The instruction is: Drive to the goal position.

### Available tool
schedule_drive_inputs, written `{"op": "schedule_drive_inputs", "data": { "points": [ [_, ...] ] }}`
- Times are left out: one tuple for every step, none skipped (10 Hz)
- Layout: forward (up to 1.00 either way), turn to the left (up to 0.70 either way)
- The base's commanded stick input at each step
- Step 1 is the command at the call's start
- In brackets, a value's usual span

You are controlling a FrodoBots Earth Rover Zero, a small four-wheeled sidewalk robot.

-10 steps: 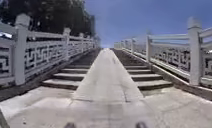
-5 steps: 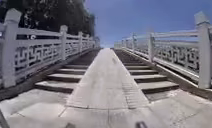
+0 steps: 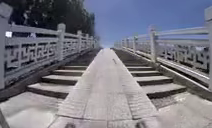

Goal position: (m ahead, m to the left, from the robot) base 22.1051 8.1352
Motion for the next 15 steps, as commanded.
{"op": "schedule_drive_inputs", "data": {
  "points": [
    [0.45, 0.0],
    [0.45, 0.0],
    [0.45, 0.0],
    [0.45, 0.0],
    [0.45, 0.0],
    [0.45, 0.0],
    [0.45, 0.0],
    [0.45, 0.0],
    [0.45, 0.0],
    [0.45, 0.0],
    [0.45, 0.0],
    [0.45, 0.0],
    [0.45, 0.0],
    [0.45, 0.0],
    [0.7, 0.0]
  ]
}}
